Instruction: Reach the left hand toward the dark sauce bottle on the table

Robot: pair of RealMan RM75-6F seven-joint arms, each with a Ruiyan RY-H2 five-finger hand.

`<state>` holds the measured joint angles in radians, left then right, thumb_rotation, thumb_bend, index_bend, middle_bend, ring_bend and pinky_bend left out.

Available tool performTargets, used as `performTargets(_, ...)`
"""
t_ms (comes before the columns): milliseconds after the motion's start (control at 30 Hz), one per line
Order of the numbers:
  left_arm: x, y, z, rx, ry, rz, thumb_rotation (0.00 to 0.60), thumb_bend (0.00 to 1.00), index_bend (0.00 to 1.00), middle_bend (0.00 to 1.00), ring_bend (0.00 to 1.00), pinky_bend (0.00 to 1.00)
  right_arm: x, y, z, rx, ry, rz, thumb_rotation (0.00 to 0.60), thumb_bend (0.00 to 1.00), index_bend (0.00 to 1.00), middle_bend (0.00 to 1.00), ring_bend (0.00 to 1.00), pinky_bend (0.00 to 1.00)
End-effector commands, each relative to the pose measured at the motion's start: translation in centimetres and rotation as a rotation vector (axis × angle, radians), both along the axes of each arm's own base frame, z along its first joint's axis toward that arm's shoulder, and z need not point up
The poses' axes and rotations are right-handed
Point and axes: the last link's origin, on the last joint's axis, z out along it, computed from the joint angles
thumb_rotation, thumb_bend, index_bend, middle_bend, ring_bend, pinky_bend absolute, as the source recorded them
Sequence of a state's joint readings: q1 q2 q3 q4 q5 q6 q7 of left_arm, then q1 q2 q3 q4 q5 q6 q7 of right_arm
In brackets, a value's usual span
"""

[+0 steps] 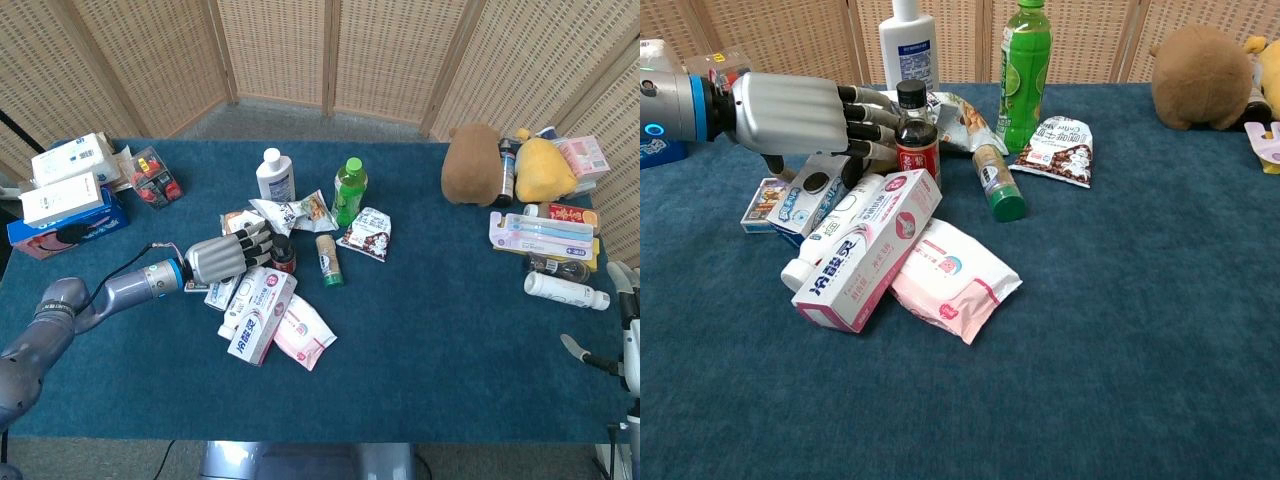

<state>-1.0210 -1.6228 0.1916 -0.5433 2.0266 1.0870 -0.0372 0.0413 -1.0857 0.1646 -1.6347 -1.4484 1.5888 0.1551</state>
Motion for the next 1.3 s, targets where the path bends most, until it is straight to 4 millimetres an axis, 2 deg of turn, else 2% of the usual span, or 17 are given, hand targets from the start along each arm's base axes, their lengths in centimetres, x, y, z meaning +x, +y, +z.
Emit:
performTargets(33,0.2,-0.4,-0.5,-0.014,-0.009,-0.032,0.600,0.00,0.74,0.24,0.21,0.05,0.0,0.0,-0.1,0.005,-0.004,-0.001,0.600,0.00,0.00,0.00,0.00,0.00)
performTargets(100,0.4,-0.6,-0.7,-0.019,-0.022,-0.054,0.600,0.00,0.85,0.33,0.28,0.08,0.0,0.1,-0.1,0.006,0.001,-0.002,0.600,0.00,0.00,0.00,0.00,0.00)
performTargets(133,0.5,-0.7,-0.7,-0.020,-0.027,-0.064,0.600,0.00,0.87,0.36,0.31,0.10,0.1,0.1,-0.1,0.006,0.002,-0.001,0.600,0.00,0.00,0.00,0.00,0.00)
performTargets(233,0.8,-0.7,-0.5,-0.016,-0.046,-0.089,0.600,0.00,0.88,0.39,0.34,0.12,0.2,0.1,-0.2,0.005,0.002,0.003,0.600,0.00,0.00,0.00,0.00,0.00)
performTargets(367,1.0,-0.7,0.3,-0.009,-0.076,-0.104,0.600,0.00,0.88,0.37,0.33,0.12,0.4,0.2,-0.2,0.008,-0.001,0.010,0.600,0.00,0.00,0.00,0.00,0.00)
performTargets(467,1.2,-1.0,1.6,-0.004,-0.127,-0.116,0.600,0.00,0.88,0.35,0.32,0.12,0.6,0.3,-0.3,0.013,-0.002,0.019,0.600,0.00,0.00,0.00,0.00,0.00)
performTargets(600,1.3,-1.6,4.7,0.009,-0.183,-0.151,0.600,0.00,0.88,0.32,0.31,0.12,1.0,0.5,-0.5,0.023,-0.002,0.031,0.600,0.00,0.00,0.00,0.00,0.00)
performTargets(767,0.4,-2.4,8.7,0.054,-0.207,-0.153,0.600,0.00,0.88,0.29,0.31,0.12,1.5,0.8,-0.8,0.037,-0.005,0.047,0.600,0.00,0.00,0.00,0.00,0.00)
performTargets(1000,-0.3,-3.8,13.6,0.133,-0.243,-0.142,0.600,0.00,0.88,0.29,0.31,0.12,2.3,1.2,-1.0,0.047,-0.005,0.067,0.600,0.00,0.00,0.00,0.00,0.00)
performTargets(1133,-0.5,-4.3,15.0,0.162,-0.246,-0.135,0.600,0.00,0.87,0.29,0.31,0.12,2.5,1.3,-1.1,0.048,-0.008,0.073,0.600,0.00,0.00,0.00,0.00,0.00)
performTargets(1300,-0.7,-4.8,15.8,0.177,-0.243,-0.131,0.600,0.00,0.88,0.29,0.31,0.12,2.6,1.4,-1.2,0.051,-0.007,0.078,0.600,0.00,0.00,0.00,0.00,0.00)
